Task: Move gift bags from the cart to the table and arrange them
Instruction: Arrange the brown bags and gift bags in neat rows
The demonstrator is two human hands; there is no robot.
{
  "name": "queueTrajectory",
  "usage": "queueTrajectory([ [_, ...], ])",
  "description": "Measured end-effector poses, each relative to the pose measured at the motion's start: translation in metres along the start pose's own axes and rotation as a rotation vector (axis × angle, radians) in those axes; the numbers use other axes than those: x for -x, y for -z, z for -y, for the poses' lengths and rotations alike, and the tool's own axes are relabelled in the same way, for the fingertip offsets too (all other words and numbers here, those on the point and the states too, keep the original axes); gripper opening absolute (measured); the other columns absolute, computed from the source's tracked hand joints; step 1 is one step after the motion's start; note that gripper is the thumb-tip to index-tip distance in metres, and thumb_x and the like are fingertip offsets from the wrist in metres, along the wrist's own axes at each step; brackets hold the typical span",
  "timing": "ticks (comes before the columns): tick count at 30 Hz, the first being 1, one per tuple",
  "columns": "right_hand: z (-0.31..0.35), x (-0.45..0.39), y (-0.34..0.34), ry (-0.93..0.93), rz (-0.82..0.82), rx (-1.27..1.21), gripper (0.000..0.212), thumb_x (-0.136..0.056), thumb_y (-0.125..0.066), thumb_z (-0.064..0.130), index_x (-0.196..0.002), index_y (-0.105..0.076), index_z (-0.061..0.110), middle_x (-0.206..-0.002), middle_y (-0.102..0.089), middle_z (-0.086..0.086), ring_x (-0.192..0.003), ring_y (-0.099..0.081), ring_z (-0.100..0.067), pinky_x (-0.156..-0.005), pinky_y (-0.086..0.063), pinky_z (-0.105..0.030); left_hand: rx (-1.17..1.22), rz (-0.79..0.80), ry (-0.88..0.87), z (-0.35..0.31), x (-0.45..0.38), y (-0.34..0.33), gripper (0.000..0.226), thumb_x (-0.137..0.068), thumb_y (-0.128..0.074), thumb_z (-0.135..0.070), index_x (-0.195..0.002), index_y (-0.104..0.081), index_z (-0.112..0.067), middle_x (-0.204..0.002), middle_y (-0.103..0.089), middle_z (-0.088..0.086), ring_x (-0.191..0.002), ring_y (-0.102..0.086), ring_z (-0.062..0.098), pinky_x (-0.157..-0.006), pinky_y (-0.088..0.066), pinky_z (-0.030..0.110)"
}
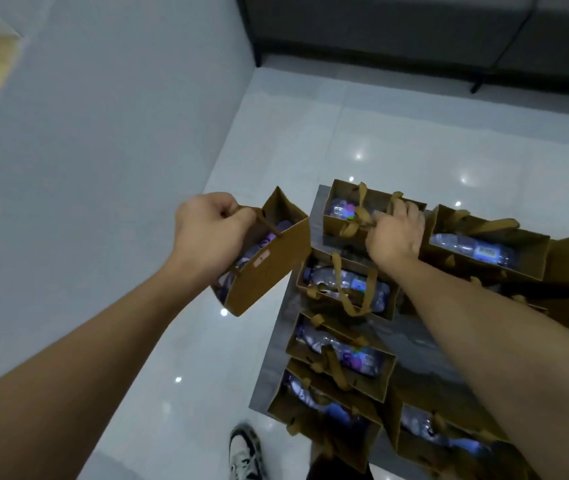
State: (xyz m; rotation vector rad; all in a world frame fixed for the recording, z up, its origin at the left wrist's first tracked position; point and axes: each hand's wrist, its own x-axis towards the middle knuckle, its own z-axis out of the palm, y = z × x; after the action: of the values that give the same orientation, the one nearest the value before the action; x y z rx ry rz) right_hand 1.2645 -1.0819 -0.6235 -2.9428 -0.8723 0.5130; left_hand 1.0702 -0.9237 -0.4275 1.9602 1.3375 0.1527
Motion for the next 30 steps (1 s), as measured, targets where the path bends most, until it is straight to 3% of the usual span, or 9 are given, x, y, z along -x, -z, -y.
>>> queueTrajectory([
  [2,0.004,0.003,0.009,0.031,-0.116,-0.214,0.019,-0.086,-0.062,0.019,-0.101,-0.074,0.019,-0.135,-0.056,-0.011,-0.131,-0.043,-0.033,-0.116,-0.03,-0.049,-0.008,0.011,-0.006,-0.005,0.0,0.001,0.033,-0.085,-0.066,-0.016,-0.056,-0.051,-0.01,-0.046,-0.041,-0.006,-0.051,-0.042,0.012,-0.051,-0.039,0.025],
  [4,0.015,0.004,0.034,0.012,-0.126,-0.455,0.016,-0.085,-0.056,0.015,-0.083,-0.071,0.014,-0.098,-0.067,-0.006,-0.104,-0.058,-0.028,-0.097,-0.047,-0.046,-0.029,0.027,-0.025,-0.013,0.001,0.003,0.035,-0.086,-0.066,-0.016,-0.054,-0.052,-0.015,-0.048,-0.046,-0.006,-0.052,-0.046,0.011,-0.051,-0.04,0.025],
  [6,0.024,-0.001,0.062,-0.045,0.042,-0.612,0.02,-0.086,-0.053,0.015,-0.074,-0.068,0.01,-0.076,-0.065,-0.006,-0.08,-0.06,-0.025,-0.073,-0.051,-0.04,-0.057,0.033,-0.053,-0.017,0.001,0.006,0.033,-0.087,-0.067,-0.019,-0.056,-0.056,-0.016,-0.051,-0.052,-0.004,-0.053,-0.051,0.01,-0.053,-0.042,0.025],
  [8,0.026,-0.005,0.089,-0.069,0.177,-0.699,0.025,-0.087,-0.056,0.015,-0.064,-0.062,0.005,-0.065,-0.059,-0.008,-0.069,-0.056,-0.026,-0.059,-0.042,-0.034,-0.063,0.023,-0.054,-0.019,0.002,0.014,0.03,-0.088,-0.067,-0.023,-0.06,-0.06,-0.014,-0.051,-0.055,-0.007,-0.053,-0.055,0.009,-0.053,-0.043,0.025],
  [13,0.031,0.01,0.153,0.008,0.052,-0.71,0.027,-0.09,-0.063,0.023,-0.077,-0.069,0.001,-0.075,-0.064,-0.016,-0.074,-0.061,-0.028,-0.07,-0.053,-0.042,-0.033,-0.01,-0.08,-0.029,0.003,0.04,0.034,-0.085,-0.067,-0.021,-0.053,-0.056,-0.016,-0.041,-0.047,-0.01,-0.055,-0.052,0.012,-0.055,-0.044,0.028],
  [17,0.049,0.045,0.198,0.046,-0.069,-0.665,0.026,-0.093,-0.064,0.024,-0.071,-0.067,0.009,-0.073,-0.062,-0.011,-0.073,-0.063,-0.022,-0.069,-0.057,-0.038,-0.014,-0.026,-0.147,-0.035,0.011,0.071,0.029,-0.084,-0.065,-0.022,-0.057,-0.06,-0.012,-0.054,-0.054,0.0,-0.06,-0.055,0.017,-0.06,-0.05,0.034],
  [21,0.064,0.1,0.238,0.017,-0.149,-0.627,0.026,-0.093,-0.065,0.024,-0.075,-0.068,0.006,-0.08,-0.065,-0.015,-0.075,-0.064,-0.024,-0.065,-0.054,-0.032,0.006,-0.021,-0.288,-0.036,0.02,0.102,0.03,-0.089,-0.064,-0.023,-0.061,-0.063,-0.013,-0.062,-0.06,0.003,-0.065,-0.061,0.018,-0.058,-0.052,0.03],
  [25,0.077,0.159,0.275,-0.037,-0.287,-0.594,0.028,-0.094,-0.066,0.024,-0.072,-0.063,0.008,-0.067,-0.057,-0.009,-0.064,-0.056,-0.017,-0.071,-0.055,-0.036,0.024,0.02,-0.435,-0.035,0.028,0.131,0.032,-0.094,-0.063,-0.026,-0.064,-0.063,-0.016,-0.066,-0.063,0.004,-0.067,-0.064,0.019,-0.064,-0.059,0.031],
  [30,0.067,0.224,0.301,-0.105,-0.434,-0.538,0.04,-0.094,-0.067,0.032,-0.061,-0.056,0.012,-0.056,-0.049,-0.003,-0.055,-0.049,-0.016,-0.06,-0.047,-0.033,0.04,0.088,-0.585,-0.047,0.038,0.15,0.031,-0.093,-0.065,-0.024,-0.062,-0.063,-0.016,-0.064,-0.06,0.005,-0.065,-0.061,0.018,-0.065,-0.058,0.035],
])
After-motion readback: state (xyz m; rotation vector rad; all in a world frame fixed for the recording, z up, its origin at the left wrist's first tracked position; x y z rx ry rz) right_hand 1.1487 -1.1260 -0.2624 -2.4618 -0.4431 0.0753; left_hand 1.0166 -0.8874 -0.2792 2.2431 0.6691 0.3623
